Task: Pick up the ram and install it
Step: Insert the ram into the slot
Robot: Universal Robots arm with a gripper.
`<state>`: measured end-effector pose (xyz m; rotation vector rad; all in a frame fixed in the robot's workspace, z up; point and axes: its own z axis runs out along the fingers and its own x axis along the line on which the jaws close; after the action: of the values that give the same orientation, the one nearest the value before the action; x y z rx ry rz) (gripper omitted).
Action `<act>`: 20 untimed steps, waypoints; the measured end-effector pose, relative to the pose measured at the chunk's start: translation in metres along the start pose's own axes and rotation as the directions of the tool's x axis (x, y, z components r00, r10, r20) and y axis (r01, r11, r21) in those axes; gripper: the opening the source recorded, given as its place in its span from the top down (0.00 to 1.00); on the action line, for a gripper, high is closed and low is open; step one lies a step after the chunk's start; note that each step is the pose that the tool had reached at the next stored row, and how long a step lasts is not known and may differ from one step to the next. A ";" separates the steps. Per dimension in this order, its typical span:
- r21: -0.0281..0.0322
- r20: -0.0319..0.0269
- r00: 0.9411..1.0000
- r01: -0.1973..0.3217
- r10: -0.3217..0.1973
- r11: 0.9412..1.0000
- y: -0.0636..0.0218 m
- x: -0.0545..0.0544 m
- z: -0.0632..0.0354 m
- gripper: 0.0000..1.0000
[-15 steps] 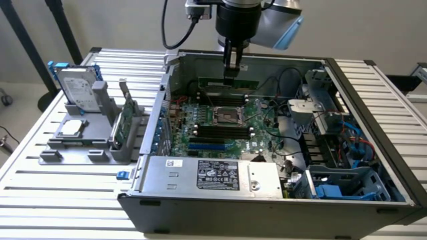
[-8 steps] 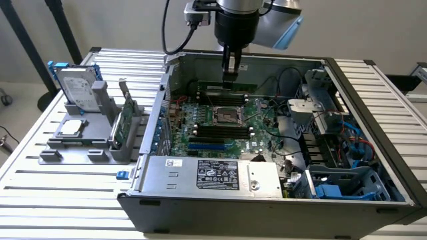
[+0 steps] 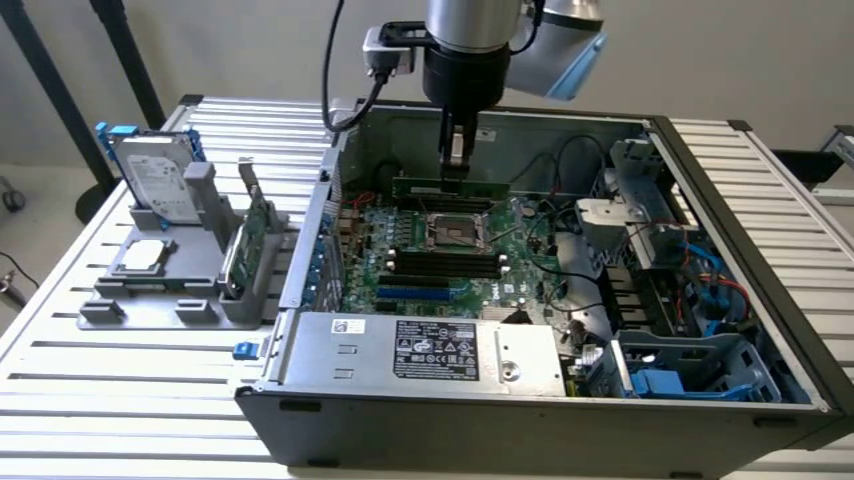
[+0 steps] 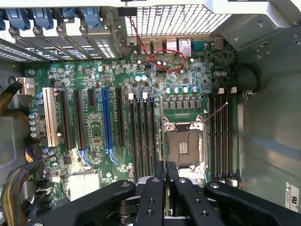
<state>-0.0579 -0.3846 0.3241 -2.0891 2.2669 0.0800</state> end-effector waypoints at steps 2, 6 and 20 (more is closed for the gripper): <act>0.000 0.000 1.000 0.000 0.000 1.000 -0.0001 0.003 0.0033 0.86; 0.000 0.000 1.000 0.000 0.000 1.000 -0.0007 0.010 0.0103 0.86; 0.000 -0.005 1.000 0.000 0.000 1.000 -0.0009 0.015 0.0354 0.86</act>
<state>-0.0579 -0.3968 0.2876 -2.0914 2.2695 0.0743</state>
